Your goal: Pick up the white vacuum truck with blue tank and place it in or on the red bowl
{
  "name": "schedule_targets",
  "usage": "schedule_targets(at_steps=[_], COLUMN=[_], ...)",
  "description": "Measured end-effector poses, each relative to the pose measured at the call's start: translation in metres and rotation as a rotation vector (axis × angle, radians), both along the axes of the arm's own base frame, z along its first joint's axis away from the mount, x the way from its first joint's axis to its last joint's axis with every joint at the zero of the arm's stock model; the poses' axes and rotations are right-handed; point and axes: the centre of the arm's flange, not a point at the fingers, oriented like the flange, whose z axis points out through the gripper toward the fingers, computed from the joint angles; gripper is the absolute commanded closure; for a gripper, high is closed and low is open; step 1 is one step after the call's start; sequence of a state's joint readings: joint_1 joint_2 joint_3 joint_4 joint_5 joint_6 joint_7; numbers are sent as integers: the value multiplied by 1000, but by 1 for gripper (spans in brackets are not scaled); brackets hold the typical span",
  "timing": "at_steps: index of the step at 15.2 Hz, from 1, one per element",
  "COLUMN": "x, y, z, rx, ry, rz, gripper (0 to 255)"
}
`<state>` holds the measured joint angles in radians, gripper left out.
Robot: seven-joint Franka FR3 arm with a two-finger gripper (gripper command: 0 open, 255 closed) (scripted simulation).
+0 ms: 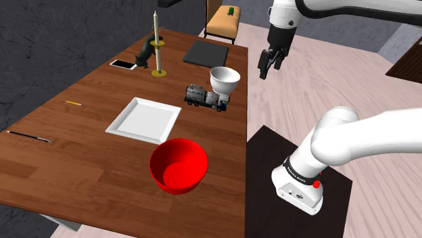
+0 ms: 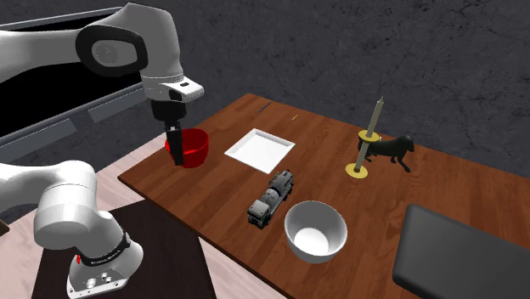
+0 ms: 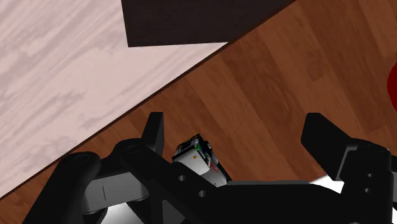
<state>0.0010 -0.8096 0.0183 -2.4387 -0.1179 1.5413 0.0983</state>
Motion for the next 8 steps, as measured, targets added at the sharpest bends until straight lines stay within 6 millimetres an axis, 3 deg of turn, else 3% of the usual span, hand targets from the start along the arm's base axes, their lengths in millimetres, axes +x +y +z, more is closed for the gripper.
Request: schedule_targets(at_steps=[3,8], x=[9,54], y=[-5,-22], z=[-9,-47], rx=[7,35], ry=[-2,-12], rz=[19,94], gripper=[0,0])
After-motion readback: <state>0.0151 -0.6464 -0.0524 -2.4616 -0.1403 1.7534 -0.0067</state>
